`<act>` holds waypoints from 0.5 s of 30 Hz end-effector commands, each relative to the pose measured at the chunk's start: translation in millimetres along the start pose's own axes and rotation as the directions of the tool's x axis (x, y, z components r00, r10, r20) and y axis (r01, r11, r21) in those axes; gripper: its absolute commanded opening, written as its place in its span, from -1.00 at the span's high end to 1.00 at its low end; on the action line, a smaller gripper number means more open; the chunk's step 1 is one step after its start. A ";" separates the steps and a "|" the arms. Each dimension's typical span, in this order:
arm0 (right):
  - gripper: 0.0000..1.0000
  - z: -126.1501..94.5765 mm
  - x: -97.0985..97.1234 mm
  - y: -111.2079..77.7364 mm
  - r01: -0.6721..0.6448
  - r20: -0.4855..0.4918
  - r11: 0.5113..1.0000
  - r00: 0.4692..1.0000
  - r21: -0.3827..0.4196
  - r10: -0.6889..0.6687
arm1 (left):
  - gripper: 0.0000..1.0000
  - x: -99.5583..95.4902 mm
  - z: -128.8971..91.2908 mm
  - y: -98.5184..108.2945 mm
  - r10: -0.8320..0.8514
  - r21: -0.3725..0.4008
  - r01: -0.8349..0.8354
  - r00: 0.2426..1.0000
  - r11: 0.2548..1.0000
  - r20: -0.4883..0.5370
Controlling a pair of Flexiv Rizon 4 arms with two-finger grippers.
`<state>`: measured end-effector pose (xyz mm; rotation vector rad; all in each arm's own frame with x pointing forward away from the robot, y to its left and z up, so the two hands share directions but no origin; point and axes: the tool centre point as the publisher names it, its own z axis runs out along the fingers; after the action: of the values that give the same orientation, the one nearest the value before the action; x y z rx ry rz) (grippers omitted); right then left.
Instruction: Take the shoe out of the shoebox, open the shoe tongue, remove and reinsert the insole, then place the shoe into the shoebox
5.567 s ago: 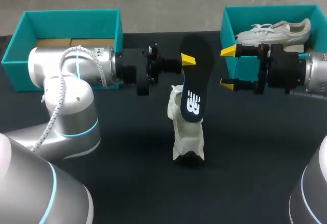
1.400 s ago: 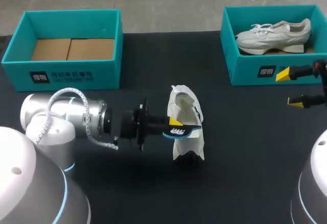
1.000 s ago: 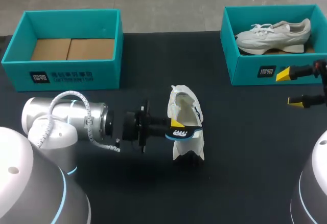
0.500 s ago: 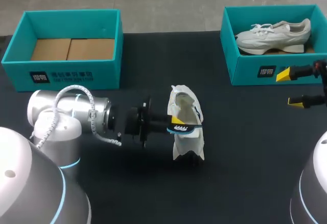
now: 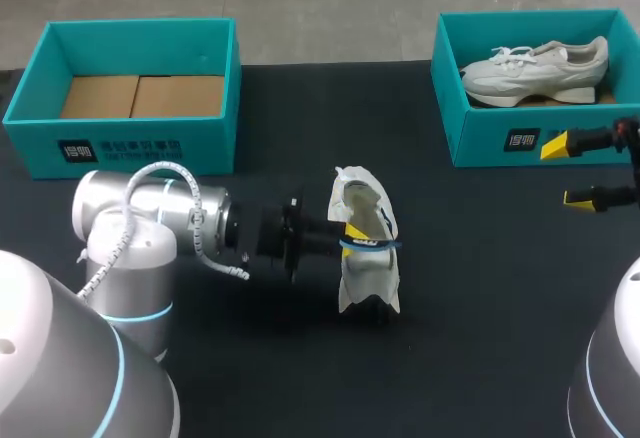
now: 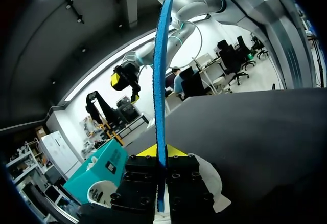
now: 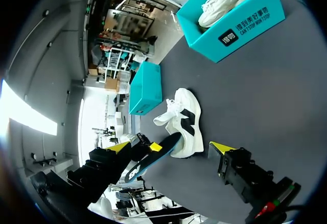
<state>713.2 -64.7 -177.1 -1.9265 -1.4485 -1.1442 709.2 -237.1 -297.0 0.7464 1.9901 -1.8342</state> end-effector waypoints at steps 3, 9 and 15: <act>-1.00 -0.3 0.1 -1.1 -0.002 0.003 1.000 1.000 -0.001 0.002 | 1.00 8.2 4.8 8.8 -0.013 -0.019 0.013 0.999 1.000 0.031; -1.00 -0.3 0.1 -1.1 -0.002 0.003 1.000 1.000 -0.001 0.002 | 1.00 8.5 6.8 21.6 -0.005 -0.031 0.007 0.998 1.000 0.067; -1.00 -0.3 0.1 -1.1 -0.002 0.003 1.000 1.000 -0.001 0.002 | 1.00 2.7 8.2 33.4 -0.012 -0.037 0.015 0.997 0.999 0.071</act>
<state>713.5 -64.5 -177.6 -1.9262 -1.4484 -1.1443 720.0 -238.5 -323.4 0.6430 1.9830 -1.7985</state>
